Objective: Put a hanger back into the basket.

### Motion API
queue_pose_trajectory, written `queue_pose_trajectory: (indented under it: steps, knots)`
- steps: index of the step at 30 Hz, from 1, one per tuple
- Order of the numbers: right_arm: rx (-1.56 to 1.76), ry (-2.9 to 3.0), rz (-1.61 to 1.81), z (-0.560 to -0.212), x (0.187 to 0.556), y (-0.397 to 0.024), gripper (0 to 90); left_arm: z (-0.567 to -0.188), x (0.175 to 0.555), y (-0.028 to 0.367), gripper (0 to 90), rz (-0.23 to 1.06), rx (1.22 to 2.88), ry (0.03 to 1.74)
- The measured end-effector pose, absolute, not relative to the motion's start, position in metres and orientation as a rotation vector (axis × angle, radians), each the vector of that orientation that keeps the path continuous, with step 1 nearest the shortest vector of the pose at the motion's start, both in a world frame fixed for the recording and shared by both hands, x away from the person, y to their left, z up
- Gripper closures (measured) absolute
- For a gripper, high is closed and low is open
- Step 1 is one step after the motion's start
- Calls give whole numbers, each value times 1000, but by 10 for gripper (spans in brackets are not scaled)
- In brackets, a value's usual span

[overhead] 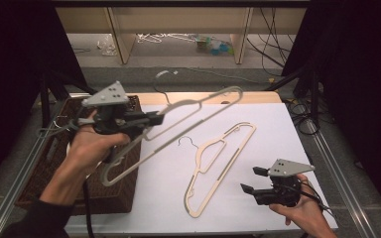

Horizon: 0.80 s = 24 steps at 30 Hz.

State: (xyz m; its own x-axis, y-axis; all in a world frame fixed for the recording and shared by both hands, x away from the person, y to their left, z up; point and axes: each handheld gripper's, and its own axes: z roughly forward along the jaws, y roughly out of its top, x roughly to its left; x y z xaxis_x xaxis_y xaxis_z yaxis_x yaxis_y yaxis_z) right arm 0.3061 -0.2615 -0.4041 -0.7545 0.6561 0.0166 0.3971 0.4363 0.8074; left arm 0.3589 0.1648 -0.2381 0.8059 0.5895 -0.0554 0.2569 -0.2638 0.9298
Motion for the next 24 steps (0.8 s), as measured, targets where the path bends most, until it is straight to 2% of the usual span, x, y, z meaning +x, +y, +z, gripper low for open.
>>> queue_pose_trajectory:
  steps: [10,24]
  knots:
    - [911,2401,1214,-408,307,-261,313,-254,370,243,858,470,1782,838]
    - [927,2418,1206,-410,308,-261,313,-285,377,309,858,563,1721,983]
